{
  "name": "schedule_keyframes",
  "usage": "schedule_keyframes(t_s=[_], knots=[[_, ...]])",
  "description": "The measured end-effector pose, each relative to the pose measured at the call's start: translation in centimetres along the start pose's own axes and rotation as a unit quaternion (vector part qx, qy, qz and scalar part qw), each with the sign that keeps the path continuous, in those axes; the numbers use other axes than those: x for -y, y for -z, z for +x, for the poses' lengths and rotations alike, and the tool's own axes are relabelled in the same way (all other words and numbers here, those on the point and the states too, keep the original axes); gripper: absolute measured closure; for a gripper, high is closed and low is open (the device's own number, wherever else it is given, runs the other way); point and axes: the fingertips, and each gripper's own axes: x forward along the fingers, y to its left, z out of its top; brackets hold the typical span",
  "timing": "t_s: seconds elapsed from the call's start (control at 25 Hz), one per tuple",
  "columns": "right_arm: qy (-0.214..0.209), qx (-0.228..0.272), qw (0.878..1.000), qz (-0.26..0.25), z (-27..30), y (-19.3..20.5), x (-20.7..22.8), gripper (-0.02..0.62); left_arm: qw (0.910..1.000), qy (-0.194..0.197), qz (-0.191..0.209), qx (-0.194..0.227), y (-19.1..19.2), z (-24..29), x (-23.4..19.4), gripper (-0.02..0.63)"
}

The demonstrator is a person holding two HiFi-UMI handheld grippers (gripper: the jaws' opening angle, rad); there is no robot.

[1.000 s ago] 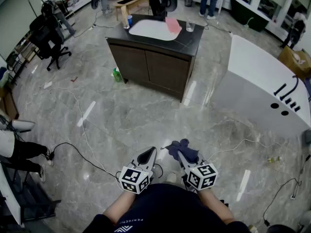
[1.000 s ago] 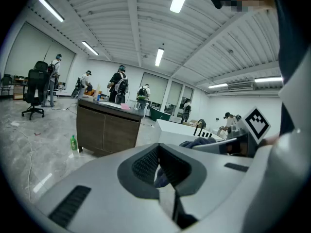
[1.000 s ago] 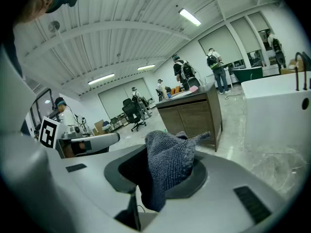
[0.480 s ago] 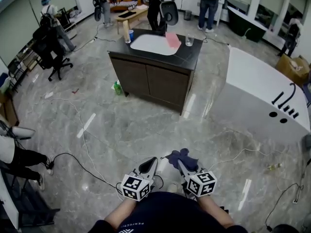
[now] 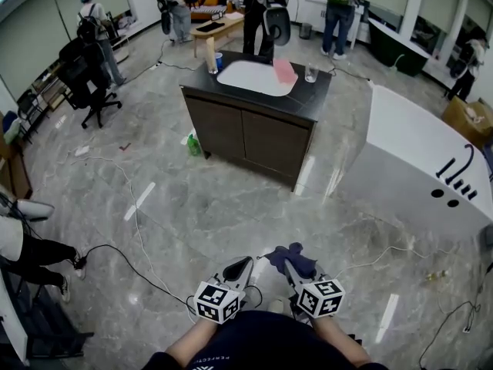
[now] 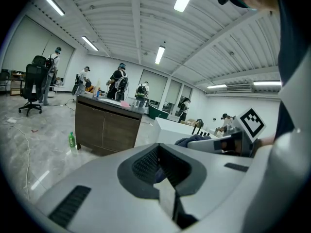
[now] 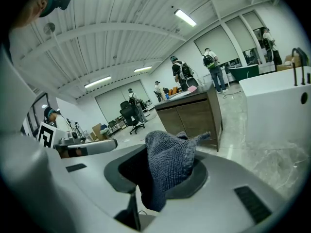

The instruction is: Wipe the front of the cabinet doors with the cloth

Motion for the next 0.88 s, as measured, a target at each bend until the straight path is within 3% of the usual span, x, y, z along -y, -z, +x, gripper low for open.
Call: schedule_keyframes(t_s=[0.52, 0.88], knots=[[0.006, -0.022, 1.000, -0.018, 7.8, -1.8, -3.0, 0.488, 0.9995, 0.009, -0.029, -0.008, -2.1, 0.1, -7.6, 0.601], [-0.014, -0.047, 0.998, -0.033, 14.4, -2.7, -6.3, 0.488, 0.9990, 0.013, -0.042, -0.003, -3.7, -0.1, -13.7, 0.601]])
